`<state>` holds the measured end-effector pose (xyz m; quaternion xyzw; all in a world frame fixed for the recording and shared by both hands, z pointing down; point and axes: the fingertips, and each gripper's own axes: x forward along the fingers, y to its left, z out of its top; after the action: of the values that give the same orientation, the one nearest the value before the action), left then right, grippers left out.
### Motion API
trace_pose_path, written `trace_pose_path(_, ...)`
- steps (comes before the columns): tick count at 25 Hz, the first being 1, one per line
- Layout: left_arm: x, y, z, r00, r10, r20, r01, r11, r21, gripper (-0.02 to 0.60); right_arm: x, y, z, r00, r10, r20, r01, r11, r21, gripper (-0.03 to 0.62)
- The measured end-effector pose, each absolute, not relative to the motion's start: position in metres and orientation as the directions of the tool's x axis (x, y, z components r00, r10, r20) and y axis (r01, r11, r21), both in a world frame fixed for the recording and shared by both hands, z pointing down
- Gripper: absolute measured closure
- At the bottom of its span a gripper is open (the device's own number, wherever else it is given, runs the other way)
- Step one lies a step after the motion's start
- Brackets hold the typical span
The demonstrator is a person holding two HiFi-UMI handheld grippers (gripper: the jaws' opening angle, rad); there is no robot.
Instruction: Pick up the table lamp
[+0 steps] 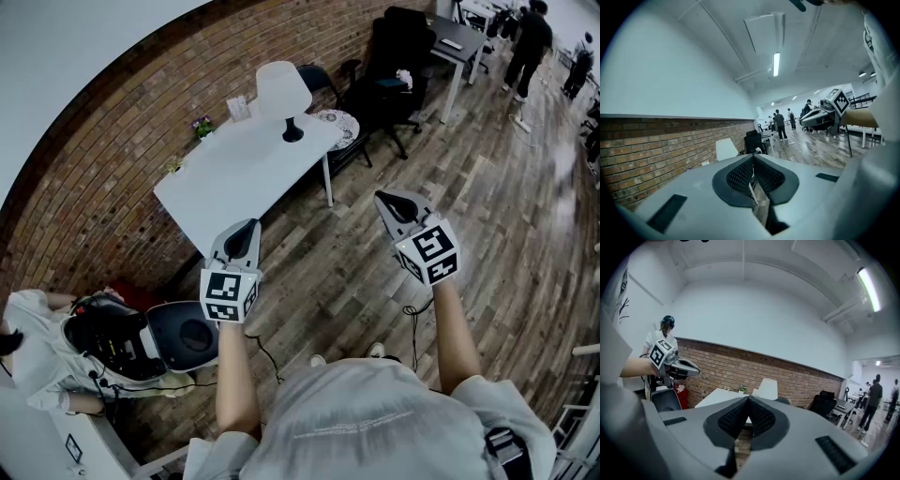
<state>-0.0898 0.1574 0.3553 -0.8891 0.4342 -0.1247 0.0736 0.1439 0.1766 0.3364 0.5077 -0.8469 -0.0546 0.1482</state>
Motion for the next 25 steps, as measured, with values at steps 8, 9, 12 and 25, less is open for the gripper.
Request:
trace_pose_path(8, -0.059, 0.167, 0.356, 0.586, -0.792, 0.170, -0.754, -0.610, -0.244, 0.568, 0.170, 0.187, 0.334, -0.468, -0.867, 0.170, -0.840, 0.496, 0.220, 0.592)
trace_pose_path(9, -0.054, 0.169, 0.357, 0.584, -0.794, 0.170, -0.756, -0.608, -0.243, 0.568, 0.175, 0.188, 0.334, -0.470, -0.867, 0.164, -0.839, 0.497, 0.221, 0.592)
trace_pose_path(12, -0.036, 0.174, 0.363, 0.578, -0.797, 0.177, -0.762, -0.604, -0.232, 0.568, 0.191, 0.193, 0.337, -0.490, -0.856, 0.163, -0.826, 0.516, 0.228, 0.592)
trace_pose_path(25, 0.027, 0.179, 0.360, 0.565, -0.818, 0.109, -0.791, -0.574, -0.213, 0.568, 0.263, 0.189, 0.352, -0.495, -0.842, 0.214, -0.798, 0.538, 0.270, 0.592)
